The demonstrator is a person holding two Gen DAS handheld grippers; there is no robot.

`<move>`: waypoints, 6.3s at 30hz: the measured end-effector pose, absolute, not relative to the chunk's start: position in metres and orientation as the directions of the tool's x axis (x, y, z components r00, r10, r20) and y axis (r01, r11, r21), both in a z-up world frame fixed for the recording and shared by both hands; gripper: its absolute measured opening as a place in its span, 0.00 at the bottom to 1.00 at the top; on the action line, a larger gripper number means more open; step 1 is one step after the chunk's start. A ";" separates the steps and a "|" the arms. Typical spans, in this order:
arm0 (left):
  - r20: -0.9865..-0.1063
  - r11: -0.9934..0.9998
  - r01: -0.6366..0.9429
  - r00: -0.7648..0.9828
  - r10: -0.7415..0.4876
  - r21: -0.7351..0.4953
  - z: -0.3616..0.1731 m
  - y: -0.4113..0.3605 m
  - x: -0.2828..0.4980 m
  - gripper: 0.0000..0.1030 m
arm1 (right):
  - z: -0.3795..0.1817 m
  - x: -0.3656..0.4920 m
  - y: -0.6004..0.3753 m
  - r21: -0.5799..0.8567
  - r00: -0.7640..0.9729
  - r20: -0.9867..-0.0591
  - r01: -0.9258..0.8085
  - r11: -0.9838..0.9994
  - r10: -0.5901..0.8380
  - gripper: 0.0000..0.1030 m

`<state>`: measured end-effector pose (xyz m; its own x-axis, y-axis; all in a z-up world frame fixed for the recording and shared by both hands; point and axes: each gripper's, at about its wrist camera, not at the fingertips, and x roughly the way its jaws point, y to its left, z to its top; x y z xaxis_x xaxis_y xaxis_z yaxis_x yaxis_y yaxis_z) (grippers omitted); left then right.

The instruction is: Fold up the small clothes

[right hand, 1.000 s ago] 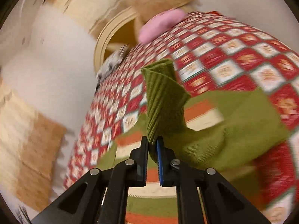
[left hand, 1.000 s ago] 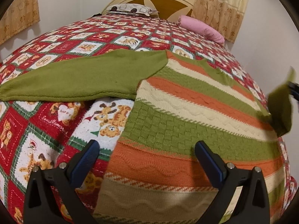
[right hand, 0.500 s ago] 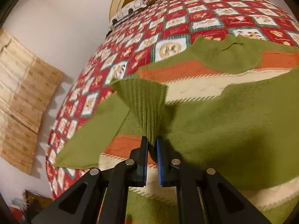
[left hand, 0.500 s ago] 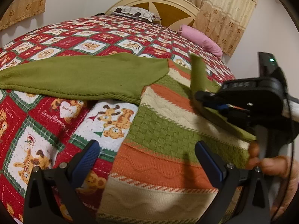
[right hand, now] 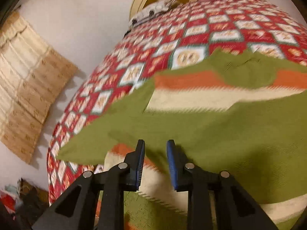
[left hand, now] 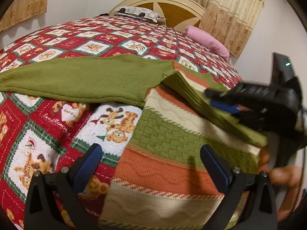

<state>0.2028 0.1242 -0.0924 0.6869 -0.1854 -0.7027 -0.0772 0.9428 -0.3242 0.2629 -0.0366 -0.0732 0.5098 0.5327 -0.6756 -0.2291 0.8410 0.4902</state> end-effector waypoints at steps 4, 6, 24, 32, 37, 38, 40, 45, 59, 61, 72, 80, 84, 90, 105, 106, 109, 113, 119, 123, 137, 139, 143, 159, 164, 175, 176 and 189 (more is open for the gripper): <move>-0.700 0.939 -0.081 0.689 -0.189 -0.333 -0.093 0.125 0.203 1.00 | -0.086 0.253 -0.013 0.516 0.459 -0.670 -0.277 0.810 0.584 0.26; -0.704 0.943 -0.082 0.687 -0.180 -0.321 -0.093 0.123 0.203 1.00 | -0.083 0.252 -0.015 0.538 0.433 -0.664 -0.291 0.791 0.610 0.26; -0.713 0.951 -0.084 0.682 -0.164 -0.298 -0.094 0.119 0.202 1.00 | -0.080 0.195 -0.258 0.106 0.638 -0.770 0.089 0.990 0.025 0.00; -0.717 0.953 -0.087 0.679 -0.157 -0.290 -0.095 0.119 0.201 1.00 | -0.084 0.190 -0.273 0.141 0.671 -0.741 0.168 0.976 -0.009 0.00; -0.724 0.958 -0.088 0.675 -0.145 -0.274 -0.095 0.118 0.201 1.00 | -0.080 0.178 -0.266 0.137 0.681 -0.732 0.174 0.975 -0.019 0.00; -0.725 0.959 -0.089 0.674 -0.141 -0.269 -0.095 0.117 0.201 1.00 | -0.075 0.175 -0.261 0.125 0.696 -0.717 0.173 0.977 -0.032 0.00; -0.729 0.961 -0.090 0.671 -0.135 -0.261 -0.095 0.116 0.202 1.00 | -0.061 0.166 -0.244 0.111 0.751 -0.660 0.144 0.983 -0.035 0.02; -0.735 0.964 -0.091 0.666 -0.128 -0.250 -0.095 0.114 0.202 1.00 | -0.069 0.175 -0.198 0.035 0.737 -0.676 0.029 0.999 0.002 0.02; -0.662 0.868 -0.457 0.715 0.226 -0.197 -0.049 0.265 0.169 1.00 | -0.084 0.181 -0.209 0.102 0.701 -0.711 0.034 0.994 0.049 0.03; -0.666 0.831 -0.521 0.692 0.277 -0.196 -0.049 0.303 0.173 1.00 | -0.085 0.182 -0.209 0.103 0.701 -0.711 0.034 0.994 0.050 0.03; -0.698 0.645 -0.613 0.696 0.166 -0.457 -0.099 0.397 0.201 0.70 | -0.086 0.183 -0.209 0.109 0.701 -0.712 0.034 0.993 0.054 0.03; -0.670 0.630 -0.550 0.740 0.062 -0.548 -0.110 0.402 0.215 0.10 | -0.086 0.183 -0.210 0.110 0.701 -0.711 0.034 0.993 0.055 0.04; -0.652 0.644 -0.538 0.754 0.079 -0.544 -0.110 0.400 0.215 0.08 | -0.086 0.183 -0.210 0.110 0.701 -0.711 0.034 0.993 0.055 0.04; -0.646 0.708 -0.518 0.755 0.115 -0.479 -0.083 0.383 0.231 0.07 | -0.086 0.183 -0.210 0.108 0.701 -0.711 0.034 0.994 0.053 0.04; -0.491 0.962 0.145 0.836 -0.244 -0.232 0.011 0.075 0.266 0.07 | -0.087 0.184 -0.213 0.126 0.703 -0.709 0.033 0.992 0.066 0.04; -0.509 0.959 0.172 0.819 -0.265 -0.223 0.004 0.057 0.268 0.07 | -0.087 0.183 -0.213 0.128 0.703 -0.708 0.034 0.991 0.068 0.04; -0.581 0.955 0.218 0.758 -0.296 -0.202 -0.023 0.013 0.271 0.07 | -0.086 0.182 -0.214 0.143 0.705 -0.705 0.035 0.989 0.077 0.04; -0.678 0.958 0.232 0.678 -0.285 -0.170 -0.061 -0.015 0.276 0.07 | -0.087 0.182 -0.215 0.160 0.707 -0.702 0.035 0.986 0.089 0.04; -0.743 0.954 0.228 0.601 -0.294 -0.193 -0.073 -0.022 0.281 0.12 | -0.087 0.183 -0.216 0.165 0.707 -0.701 0.036 0.986 0.092 0.04; -0.761 0.950 0.275 0.582 -0.285 -0.145 -0.066 -0.019 0.261 0.42 | -0.087 0.183 -0.216 0.165 0.707 -0.701 0.036 0.986 0.092 0.04; -0.700 0.946 -0.052 0.685 -0.200 -0.321 -0.091 0.112 0.211 0.88 | -0.058 0.198 -0.211 0.491 0.709 -0.625 0.032 0.870 0.327 0.74; -0.706 0.946 -0.058 0.681 -0.195 -0.318 -0.093 0.110 0.214 0.89 | -0.056 0.209 -0.192 0.450 0.713 -0.630 0.012 0.893 0.308 0.75; -0.704 0.947 -0.056 0.683 -0.194 -0.316 -0.093 0.107 0.214 0.91 | -0.066 0.240 -0.147 0.320 0.681 -0.687 -0.031 0.947 0.255 0.74; -0.647 0.895 -0.057 0.711 -0.275 -0.443 -0.096 0.130 0.209 0.93 | 0.048 0.216 -0.105 -0.069 0.881 -0.468 -0.106 0.992 0.062 0.13; -0.649 0.896 -0.057 0.710 -0.274 -0.441 -0.096 0.130 0.209 0.93 | 0.051 0.210 -0.144 -0.137 0.890 -0.454 -0.024 0.990 -0.041 0.13; -0.657 0.903 -0.061 0.707 -0.262 -0.425 -0.096 0.129 0.211 0.93 | -0.068 0.240 -0.200 -0.068 0.693 -0.717 0.044 0.997 -0.079 0.17; -0.658 0.903 -0.061 0.706 -0.261 -0.424 -0.096 0.129 0.211 0.93 | -0.069 0.240 -0.205 -0.045 0.687 -0.723 0.049 0.998 -0.066 0.21; -0.659 0.907 -0.071 0.711 -0.245 -0.414 -0.094 0.129 0.213 0.93 | -0.040 0.195 -0.225 0.116 0.745 -0.667 0.064 0.991 0.030 0.17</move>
